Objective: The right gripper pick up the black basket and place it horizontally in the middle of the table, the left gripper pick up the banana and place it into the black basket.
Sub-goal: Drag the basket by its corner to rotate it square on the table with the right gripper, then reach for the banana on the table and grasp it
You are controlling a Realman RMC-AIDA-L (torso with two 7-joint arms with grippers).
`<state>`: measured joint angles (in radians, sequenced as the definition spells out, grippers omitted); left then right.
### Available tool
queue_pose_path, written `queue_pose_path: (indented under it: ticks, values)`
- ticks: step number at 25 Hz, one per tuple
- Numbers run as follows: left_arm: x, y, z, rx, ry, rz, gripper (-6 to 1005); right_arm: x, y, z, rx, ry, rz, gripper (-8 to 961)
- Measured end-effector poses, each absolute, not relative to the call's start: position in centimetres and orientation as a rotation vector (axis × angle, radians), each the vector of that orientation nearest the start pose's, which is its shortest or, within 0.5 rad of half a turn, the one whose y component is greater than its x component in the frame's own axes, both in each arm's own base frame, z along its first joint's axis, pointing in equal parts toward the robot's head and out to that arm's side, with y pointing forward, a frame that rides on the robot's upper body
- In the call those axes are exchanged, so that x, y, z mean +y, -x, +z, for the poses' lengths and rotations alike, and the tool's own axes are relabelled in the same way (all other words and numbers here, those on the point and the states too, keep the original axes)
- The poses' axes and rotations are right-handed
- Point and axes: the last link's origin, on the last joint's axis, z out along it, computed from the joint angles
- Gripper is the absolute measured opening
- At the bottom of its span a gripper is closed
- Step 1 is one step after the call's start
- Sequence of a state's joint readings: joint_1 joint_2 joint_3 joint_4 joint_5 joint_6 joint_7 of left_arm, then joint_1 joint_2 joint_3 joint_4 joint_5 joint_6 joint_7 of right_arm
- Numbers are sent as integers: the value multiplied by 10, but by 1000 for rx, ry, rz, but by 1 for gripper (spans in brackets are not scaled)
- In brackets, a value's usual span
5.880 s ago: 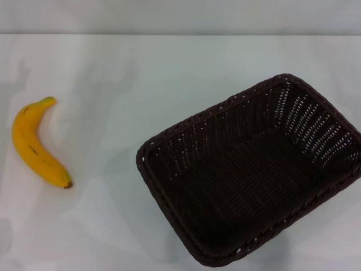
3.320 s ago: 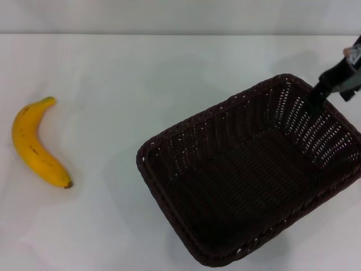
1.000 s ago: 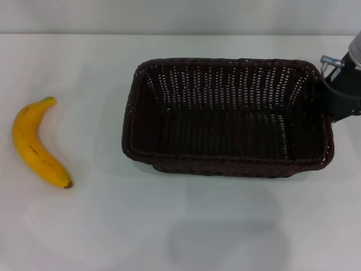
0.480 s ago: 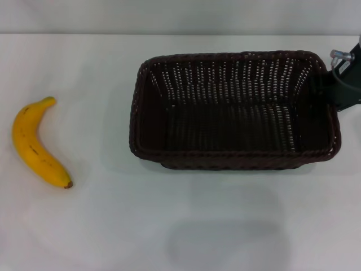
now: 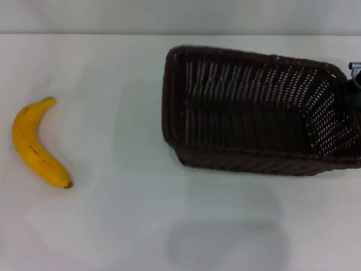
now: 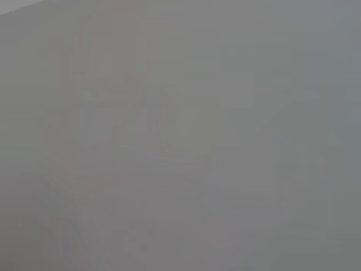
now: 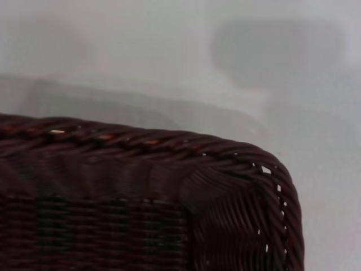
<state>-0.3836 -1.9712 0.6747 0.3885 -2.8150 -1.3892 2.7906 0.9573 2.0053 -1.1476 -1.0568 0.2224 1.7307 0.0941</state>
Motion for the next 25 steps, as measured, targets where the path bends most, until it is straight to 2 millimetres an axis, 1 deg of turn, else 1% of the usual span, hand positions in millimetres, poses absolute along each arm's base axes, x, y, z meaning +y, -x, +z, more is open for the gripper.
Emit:
queue_pose_path:
  ticks: [2,6,10,11,14,16,18,22,23,25]
  values:
    - [322,349,203,-122,999,-850,861,409,-159,52,1644,1879,-551,235]
    - [321,349,203,-123,994,-851,861,409,-139,57,1646,1947,-450,244]
    - [322,348,202,-122,995,-853,861,407,-120,64,1631,1954,-456,242]
    - [322,348,202,-126,996,-854,861,406,-115,68,1631,1944,-459,243]
    - [323,349,201,-129,997,-853,861,407,-113,72,1626,1934,-455,247]
    - [322,350,200,-138,1001,-856,861,407,-115,77,1611,1916,-441,249]
    - [323,350,198,-152,1013,-868,861,408,-122,85,1575,1894,-412,249]
    - [329,349,187,-212,1090,-906,861,410,-144,103,1422,1881,-295,249]
    - [334,347,181,-235,1135,-919,861,409,-150,107,1394,1879,-270,249]
    - [341,344,172,-269,1209,-928,861,410,-163,120,1281,1890,-170,248]
